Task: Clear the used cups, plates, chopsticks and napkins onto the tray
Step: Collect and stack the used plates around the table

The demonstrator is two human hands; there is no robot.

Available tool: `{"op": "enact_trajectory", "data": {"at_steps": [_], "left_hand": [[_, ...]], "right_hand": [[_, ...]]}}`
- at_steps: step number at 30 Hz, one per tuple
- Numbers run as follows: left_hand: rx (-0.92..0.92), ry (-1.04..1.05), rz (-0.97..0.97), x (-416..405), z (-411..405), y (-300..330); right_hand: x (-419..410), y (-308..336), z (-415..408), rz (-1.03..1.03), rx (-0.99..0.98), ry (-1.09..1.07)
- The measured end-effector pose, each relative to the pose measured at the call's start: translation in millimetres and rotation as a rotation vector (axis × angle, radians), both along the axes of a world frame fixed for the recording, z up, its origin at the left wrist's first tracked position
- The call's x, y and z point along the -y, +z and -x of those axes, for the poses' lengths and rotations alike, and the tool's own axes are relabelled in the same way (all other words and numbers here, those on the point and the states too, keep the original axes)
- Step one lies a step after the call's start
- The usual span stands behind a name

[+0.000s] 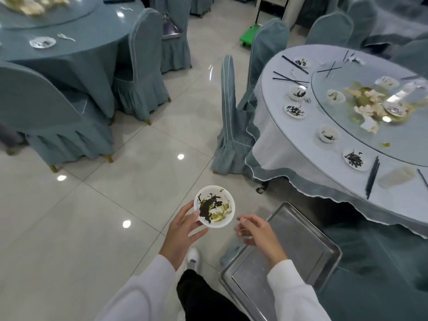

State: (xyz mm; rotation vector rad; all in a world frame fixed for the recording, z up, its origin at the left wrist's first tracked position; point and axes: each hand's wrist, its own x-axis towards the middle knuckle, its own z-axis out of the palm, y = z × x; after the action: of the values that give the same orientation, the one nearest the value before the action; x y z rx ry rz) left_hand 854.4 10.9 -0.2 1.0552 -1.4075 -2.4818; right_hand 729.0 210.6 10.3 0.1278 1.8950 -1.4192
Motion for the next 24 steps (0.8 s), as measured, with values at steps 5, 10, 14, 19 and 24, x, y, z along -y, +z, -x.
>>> {"op": "enact_trajectory", "data": {"at_steps": [5,10,14,19,24], "left_hand": [[-0.001,-0.079,0.026,35,64,6],[0.009,-0.198,0.082,70,135,21],[0.000,-0.278,0.102,82,190,28],[0.006,-0.419,0.092,78,248,26],[0.020,-0.568,0.107,57,304,16]], "right_hand": [[37,-10,53,0.061,-0.009,-0.137],[75,-10,110,0.107,-0.022,-0.265],[82,0,145,0.129,-0.068,-0.341],[67,8,165,0.165,-0.102,-0.494],[48,2,183,0.129,-0.083,-0.622]]}}
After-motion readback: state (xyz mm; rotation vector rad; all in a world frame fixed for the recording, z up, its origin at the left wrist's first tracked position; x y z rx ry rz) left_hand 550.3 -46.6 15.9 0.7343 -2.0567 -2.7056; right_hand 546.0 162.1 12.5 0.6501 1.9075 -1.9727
